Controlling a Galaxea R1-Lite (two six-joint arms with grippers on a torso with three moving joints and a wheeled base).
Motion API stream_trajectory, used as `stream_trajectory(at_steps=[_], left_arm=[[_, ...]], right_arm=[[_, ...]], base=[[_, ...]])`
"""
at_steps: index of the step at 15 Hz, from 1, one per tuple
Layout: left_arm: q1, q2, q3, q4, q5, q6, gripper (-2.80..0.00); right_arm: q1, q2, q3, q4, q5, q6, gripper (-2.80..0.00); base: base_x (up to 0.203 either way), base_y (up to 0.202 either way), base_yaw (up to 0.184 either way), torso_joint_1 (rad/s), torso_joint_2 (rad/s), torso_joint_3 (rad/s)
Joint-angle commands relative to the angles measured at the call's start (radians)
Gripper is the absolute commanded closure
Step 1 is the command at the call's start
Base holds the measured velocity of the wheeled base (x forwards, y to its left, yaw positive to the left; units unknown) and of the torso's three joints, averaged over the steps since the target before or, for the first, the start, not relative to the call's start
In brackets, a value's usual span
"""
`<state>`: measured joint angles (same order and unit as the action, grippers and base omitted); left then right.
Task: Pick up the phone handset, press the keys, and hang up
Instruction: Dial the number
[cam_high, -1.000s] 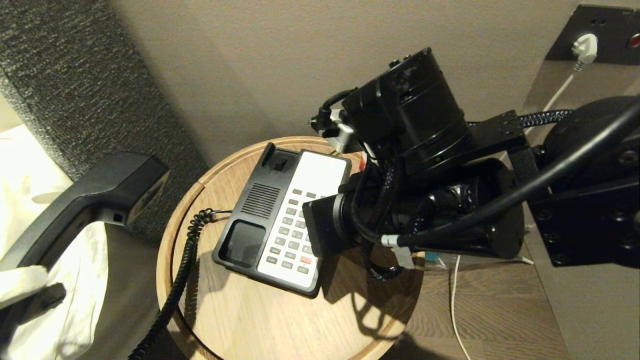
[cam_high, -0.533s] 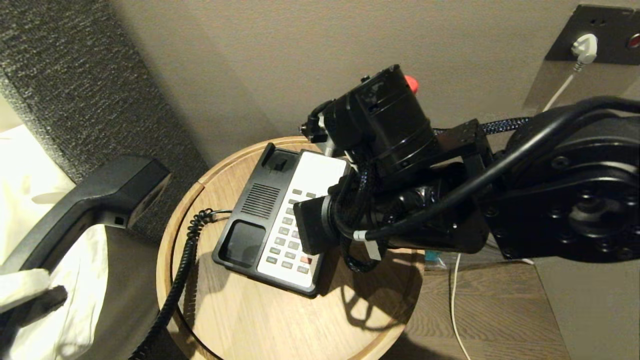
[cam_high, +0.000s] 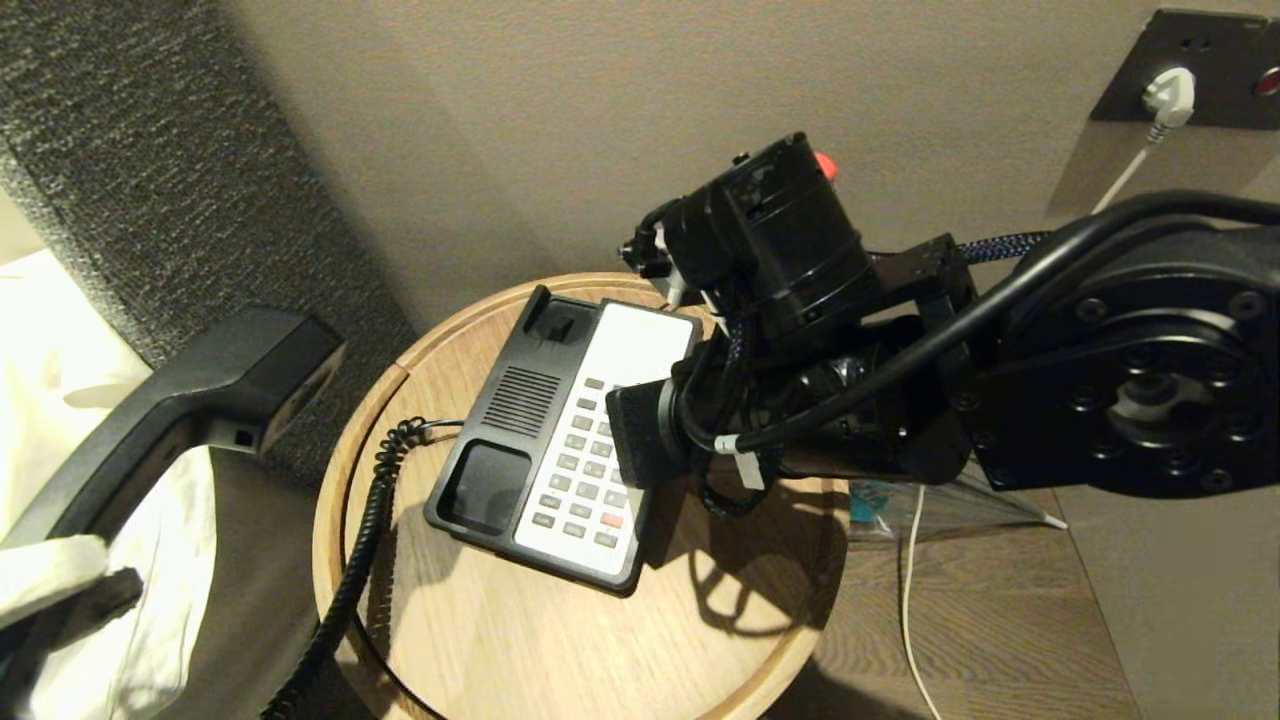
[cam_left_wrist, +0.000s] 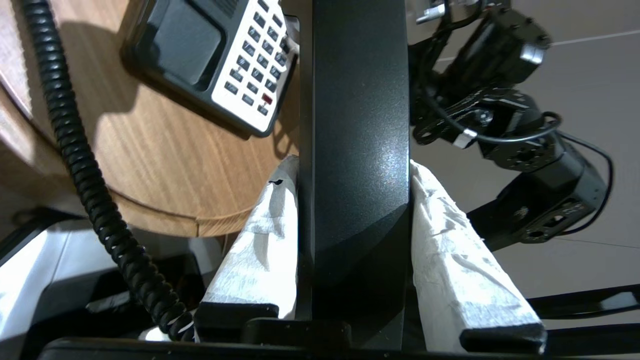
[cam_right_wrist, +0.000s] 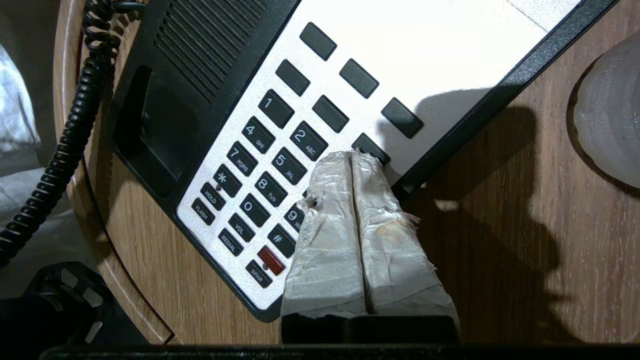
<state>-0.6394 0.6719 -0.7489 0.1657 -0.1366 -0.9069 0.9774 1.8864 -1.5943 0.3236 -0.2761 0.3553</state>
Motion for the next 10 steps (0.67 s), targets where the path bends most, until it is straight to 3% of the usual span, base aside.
stream_trajectory(at_steps=[1,10], left_arm=[[0.001,0.002,0.011,-0.011,-0.001,-0.006,0.00],[0.000,0.005,0.022,-0.012,-0.001,-0.006,0.00]], right_arm=[[0.000,0.003,0.010,-0.004,-0.002,0.002,0.00],[-0.022,0.008,0.045,-0.005,-0.003,-0.003,0.00]], base=[[0.000,0.000,0.000,0.000,0.00,0.000],[0.000,0.000,0.000,0.000,0.00,0.000]])
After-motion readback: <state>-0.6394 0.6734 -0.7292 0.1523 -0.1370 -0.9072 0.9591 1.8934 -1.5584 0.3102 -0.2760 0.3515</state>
